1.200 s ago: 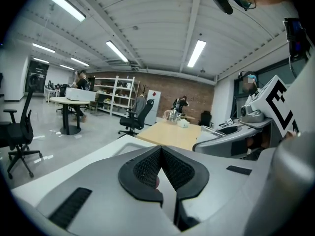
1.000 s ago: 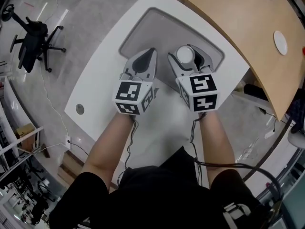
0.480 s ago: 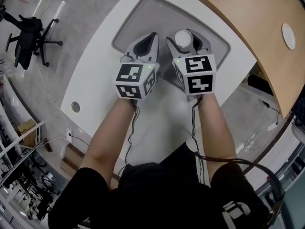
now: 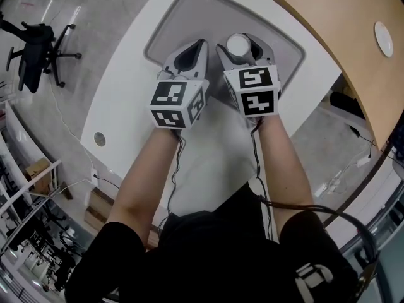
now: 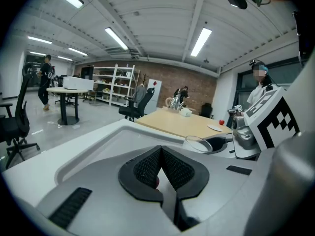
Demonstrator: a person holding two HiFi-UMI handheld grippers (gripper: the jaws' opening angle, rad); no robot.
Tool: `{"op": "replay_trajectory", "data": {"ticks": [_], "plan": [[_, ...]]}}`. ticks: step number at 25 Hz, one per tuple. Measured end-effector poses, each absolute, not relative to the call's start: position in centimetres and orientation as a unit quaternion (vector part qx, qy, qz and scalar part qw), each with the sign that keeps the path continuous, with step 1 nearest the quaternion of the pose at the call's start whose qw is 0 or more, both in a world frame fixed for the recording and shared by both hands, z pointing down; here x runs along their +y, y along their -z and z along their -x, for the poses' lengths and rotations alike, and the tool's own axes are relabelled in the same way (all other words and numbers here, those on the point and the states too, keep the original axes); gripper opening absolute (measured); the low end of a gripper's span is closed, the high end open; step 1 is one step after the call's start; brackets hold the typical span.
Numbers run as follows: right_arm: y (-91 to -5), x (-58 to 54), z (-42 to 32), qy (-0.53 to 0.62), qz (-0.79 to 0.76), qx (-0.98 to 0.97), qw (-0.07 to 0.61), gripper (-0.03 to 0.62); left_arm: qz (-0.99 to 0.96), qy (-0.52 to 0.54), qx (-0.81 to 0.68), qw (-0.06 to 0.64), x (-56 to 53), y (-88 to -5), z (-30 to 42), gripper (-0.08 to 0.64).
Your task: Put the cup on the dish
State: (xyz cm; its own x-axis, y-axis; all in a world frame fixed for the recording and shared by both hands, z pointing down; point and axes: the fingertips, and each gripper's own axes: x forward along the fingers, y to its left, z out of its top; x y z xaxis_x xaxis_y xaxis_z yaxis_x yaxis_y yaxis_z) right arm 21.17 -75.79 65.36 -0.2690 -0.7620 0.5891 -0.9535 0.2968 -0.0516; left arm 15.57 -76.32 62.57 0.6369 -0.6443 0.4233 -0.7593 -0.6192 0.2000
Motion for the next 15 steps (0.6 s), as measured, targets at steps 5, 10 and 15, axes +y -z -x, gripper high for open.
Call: {"op": "replay_trajectory", "data": {"ticks": [5,10,15], "plan": [[-65.6,-75.7,-21.4,-0.211,-0.549,-0.773,0.237,0.250,-0.887,-0.156,-0.396,0.179,-75.7,-61.6,-15.7,0.006],[-64.0,-75.0,-21.5,-0.207,-0.554,-0.777,0.216,0.252,-0.888,-0.156,-0.397,0.170,-74.5,-59.9,-15.5,0.006],[-58.8,-73.8,-21.6,-0.177,-0.567,-0.784,0.179,0.252,-0.889,-0.146,-0.405,0.156,-72.9,-56.8,-14.7,0.006]]}}
